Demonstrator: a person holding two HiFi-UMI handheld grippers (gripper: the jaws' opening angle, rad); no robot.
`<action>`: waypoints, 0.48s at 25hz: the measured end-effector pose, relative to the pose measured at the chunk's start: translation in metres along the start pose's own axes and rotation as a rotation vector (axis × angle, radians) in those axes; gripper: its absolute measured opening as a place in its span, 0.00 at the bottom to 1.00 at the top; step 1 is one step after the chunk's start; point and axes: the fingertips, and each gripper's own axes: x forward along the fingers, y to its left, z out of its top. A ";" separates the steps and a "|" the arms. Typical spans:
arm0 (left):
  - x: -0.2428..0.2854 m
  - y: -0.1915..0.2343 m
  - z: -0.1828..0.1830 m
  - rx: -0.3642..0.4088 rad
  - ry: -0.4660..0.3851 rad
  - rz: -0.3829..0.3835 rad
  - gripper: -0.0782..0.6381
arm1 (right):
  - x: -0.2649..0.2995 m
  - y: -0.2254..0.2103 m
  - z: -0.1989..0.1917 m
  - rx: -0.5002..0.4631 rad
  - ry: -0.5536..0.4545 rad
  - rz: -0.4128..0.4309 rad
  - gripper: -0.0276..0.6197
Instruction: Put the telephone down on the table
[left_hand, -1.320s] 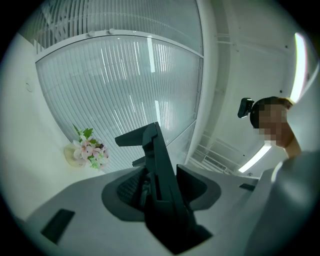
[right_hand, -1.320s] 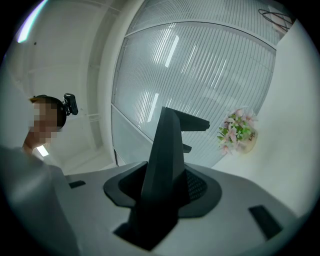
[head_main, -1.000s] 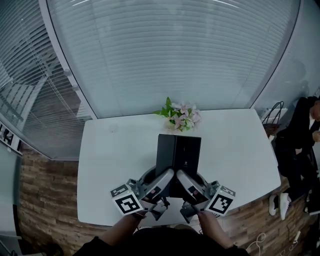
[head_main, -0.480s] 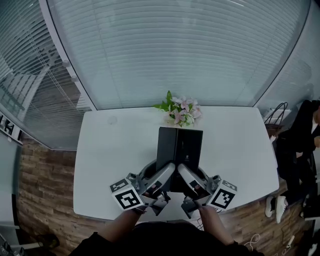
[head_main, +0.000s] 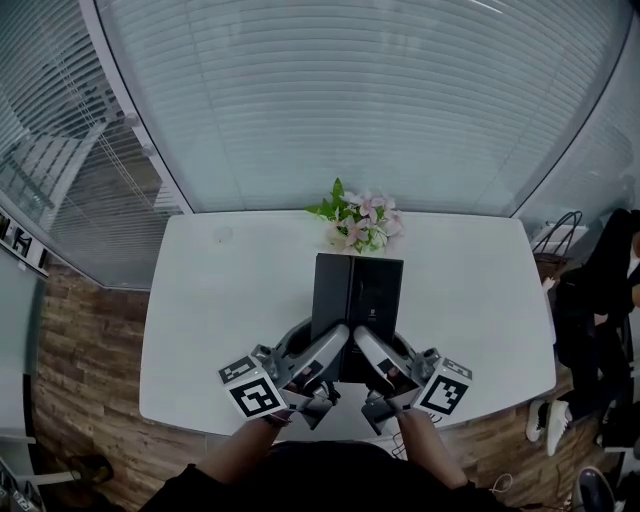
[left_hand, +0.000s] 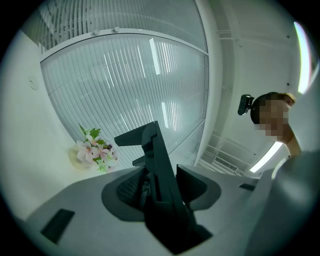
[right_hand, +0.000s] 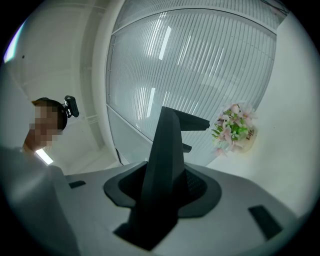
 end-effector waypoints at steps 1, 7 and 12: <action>0.001 0.001 -0.001 -0.001 0.001 0.003 0.39 | 0.000 -0.002 0.001 0.002 0.002 -0.001 0.33; 0.000 0.009 -0.010 -0.012 0.010 0.025 0.39 | -0.004 -0.011 -0.004 0.013 0.028 -0.002 0.33; -0.002 0.017 -0.016 -0.016 0.015 0.050 0.39 | -0.005 -0.020 -0.009 0.033 0.040 -0.004 0.33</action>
